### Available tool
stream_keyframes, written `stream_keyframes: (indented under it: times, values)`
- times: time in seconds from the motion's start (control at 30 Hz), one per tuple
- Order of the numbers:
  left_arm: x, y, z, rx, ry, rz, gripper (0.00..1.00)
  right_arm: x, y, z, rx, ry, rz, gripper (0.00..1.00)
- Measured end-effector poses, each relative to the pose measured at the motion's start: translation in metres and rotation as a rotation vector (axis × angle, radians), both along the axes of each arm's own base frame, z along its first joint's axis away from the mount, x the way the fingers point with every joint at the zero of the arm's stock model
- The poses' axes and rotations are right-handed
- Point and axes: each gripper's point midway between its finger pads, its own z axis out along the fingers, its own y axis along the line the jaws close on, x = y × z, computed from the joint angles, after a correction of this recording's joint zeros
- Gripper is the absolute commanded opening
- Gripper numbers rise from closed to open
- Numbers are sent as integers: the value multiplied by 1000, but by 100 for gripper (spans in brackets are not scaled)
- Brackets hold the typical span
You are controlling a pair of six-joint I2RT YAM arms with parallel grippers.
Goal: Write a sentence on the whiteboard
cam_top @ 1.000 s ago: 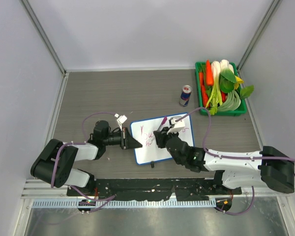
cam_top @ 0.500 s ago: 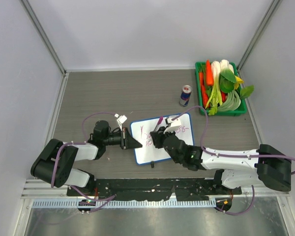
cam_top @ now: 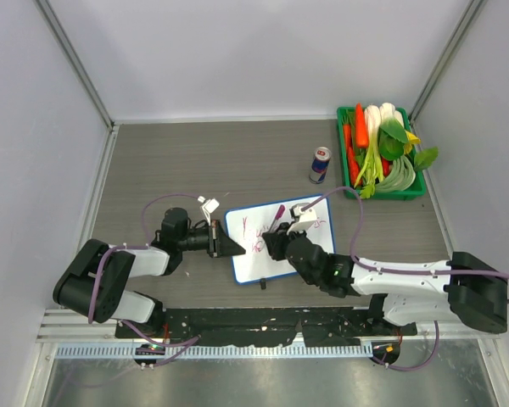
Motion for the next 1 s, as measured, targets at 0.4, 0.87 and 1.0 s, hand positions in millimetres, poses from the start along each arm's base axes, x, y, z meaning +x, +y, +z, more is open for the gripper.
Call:
stream_keyframes:
  times: [0.4,0.87,1.0]
  values:
    - [0,0,0,-1,-1,-1,0,0,-12,2,-30,-10,-23,1]
    - [0,0,1,-2,-3,-1,0,4,-21,27,5,-59,-50,1]
    - [0,0,1,-2,-4,-1,0,6,-21,25,-3,-59,-59,1]
